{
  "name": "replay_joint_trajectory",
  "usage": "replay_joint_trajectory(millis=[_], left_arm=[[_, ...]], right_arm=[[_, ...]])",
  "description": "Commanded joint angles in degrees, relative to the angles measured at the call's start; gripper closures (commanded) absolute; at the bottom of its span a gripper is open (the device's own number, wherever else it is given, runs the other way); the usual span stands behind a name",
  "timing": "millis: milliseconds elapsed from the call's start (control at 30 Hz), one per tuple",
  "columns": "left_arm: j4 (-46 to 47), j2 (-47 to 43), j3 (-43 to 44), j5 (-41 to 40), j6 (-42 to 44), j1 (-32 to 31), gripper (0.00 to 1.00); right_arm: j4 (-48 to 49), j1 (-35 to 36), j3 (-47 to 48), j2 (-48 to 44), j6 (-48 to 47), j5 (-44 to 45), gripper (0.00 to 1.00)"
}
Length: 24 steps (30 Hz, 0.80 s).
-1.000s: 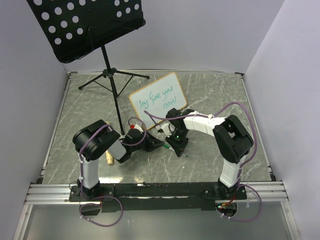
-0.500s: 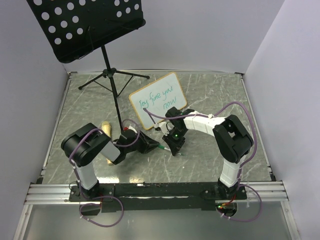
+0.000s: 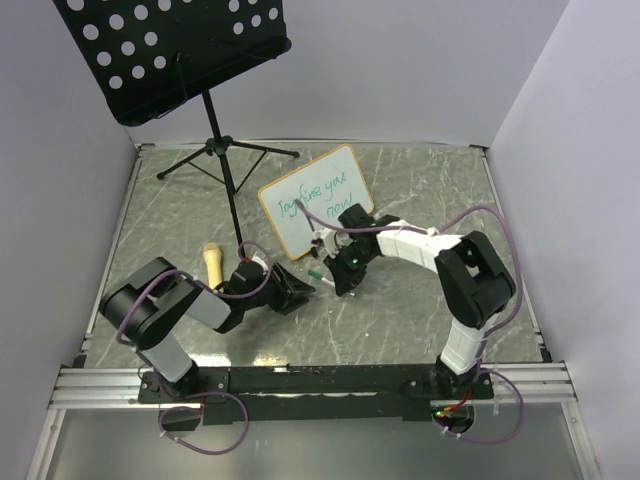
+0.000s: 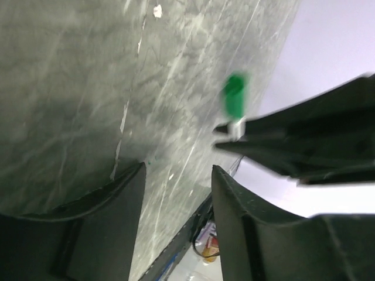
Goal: Write a sentence on the whiteboard
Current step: Put down the whiteboard marker at the center of the board.
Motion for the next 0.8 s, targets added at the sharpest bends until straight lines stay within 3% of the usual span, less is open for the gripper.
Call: replay_joint_trajectory(millis=[0,200,433,533,667,767], left_arm=[[-10.3,-4.5,-0.5,-1.7,4.3,-0.1,0.44],[-12.2,-9.0,-0.6,-2.4,6.9,-0.1,0.41],[-18.6,-18.6,-0.6,-4.4,14.3,-0.1,0.36],[-25.9,-26.7,0.4,-9.4,19.0,-0.1,0.31],[-35.2,-40.3,2.1,-16.6,24.3,0.0,0.11],[-41.1,-46.2,3.9,-20.8,27.9,0.3,0.02]], right_arm=[[3.4,-3.6,-1.0,-4.5,-1.1,-2.7,1.0],[2.5,-5.1,-1.4,-4.2,-1.8,-2.6,1.0],[1.1,-12.5,-3.5,-7.3,-3.9,-2.2,1.0],[1.3,-15.6,-6.5,-10.5,-5.9,0.2,1.0],[2.1,-23.9,-8.8,-13.4,-8.5,4.7,1.0],[2.7,-28.7,-8.3,-12.6,-10.3,6.4,1.0]])
